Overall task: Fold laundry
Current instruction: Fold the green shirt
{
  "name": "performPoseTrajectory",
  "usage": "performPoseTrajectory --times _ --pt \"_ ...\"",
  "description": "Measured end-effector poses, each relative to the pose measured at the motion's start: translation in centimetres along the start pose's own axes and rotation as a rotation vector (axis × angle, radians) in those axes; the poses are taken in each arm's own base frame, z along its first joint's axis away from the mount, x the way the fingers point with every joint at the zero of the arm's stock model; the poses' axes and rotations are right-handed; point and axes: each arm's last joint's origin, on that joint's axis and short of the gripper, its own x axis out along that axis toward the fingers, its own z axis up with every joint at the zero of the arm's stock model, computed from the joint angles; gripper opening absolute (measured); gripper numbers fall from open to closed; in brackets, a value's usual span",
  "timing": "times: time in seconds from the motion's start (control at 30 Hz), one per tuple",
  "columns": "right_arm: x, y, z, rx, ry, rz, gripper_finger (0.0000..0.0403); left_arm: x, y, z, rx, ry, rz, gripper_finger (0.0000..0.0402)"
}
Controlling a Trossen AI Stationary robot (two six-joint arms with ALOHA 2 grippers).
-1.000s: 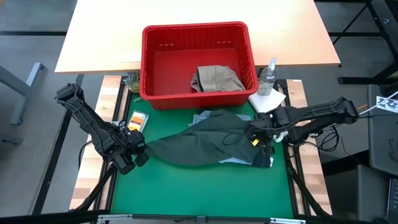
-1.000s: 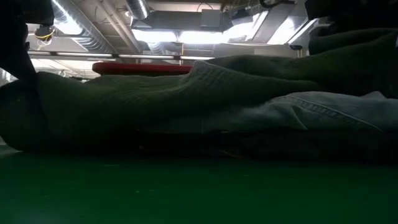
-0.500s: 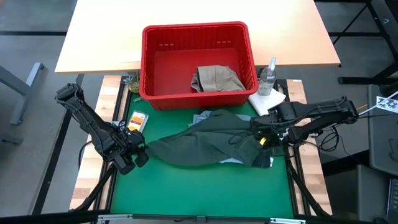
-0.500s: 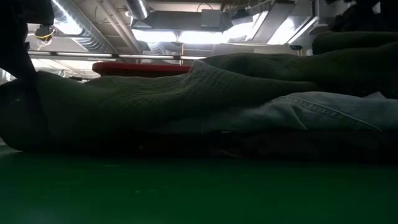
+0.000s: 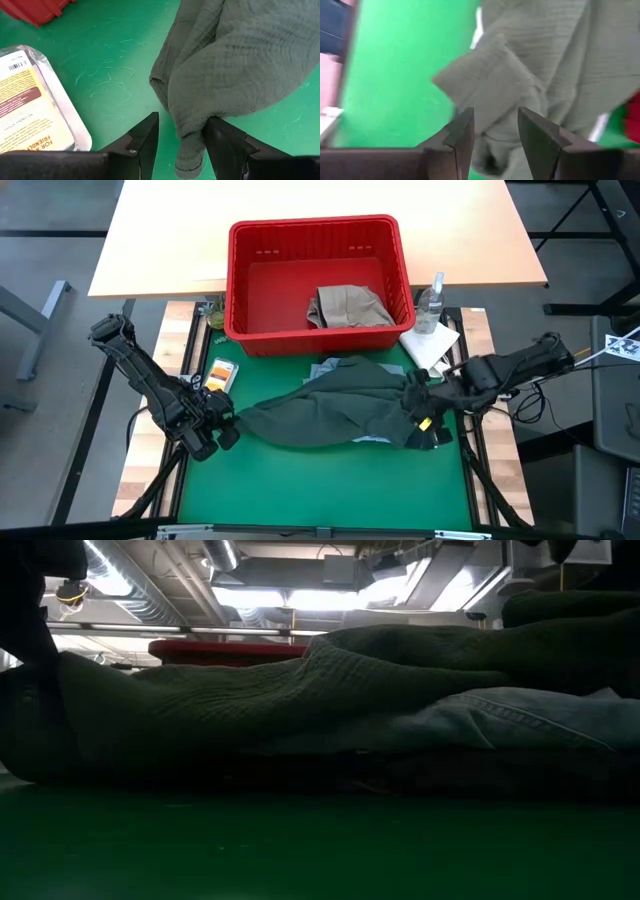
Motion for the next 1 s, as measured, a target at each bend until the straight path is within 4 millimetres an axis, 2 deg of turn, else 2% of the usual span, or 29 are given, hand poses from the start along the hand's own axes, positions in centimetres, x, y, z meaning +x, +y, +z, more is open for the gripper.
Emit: performPoseTrajectory --times 0.17,0.57,1.0 --pt "1.0 0.7 0.1 0.002 0.069 -0.115 0.0152 0.0 0.0 0.0 0.000 0.000 -0.001 0.0148" --pt "3.3 1.1 1.2 -0.005 0.160 -0.107 0.0152 0.0 0.0 0.0 -0.001 0.000 -0.003 0.0148" --pt "4.4 1.3 1.9 -0.007 0.181 -0.115 0.0152 0.0 0.0 0.0 -0.001 0.000 -0.003 0.0148"
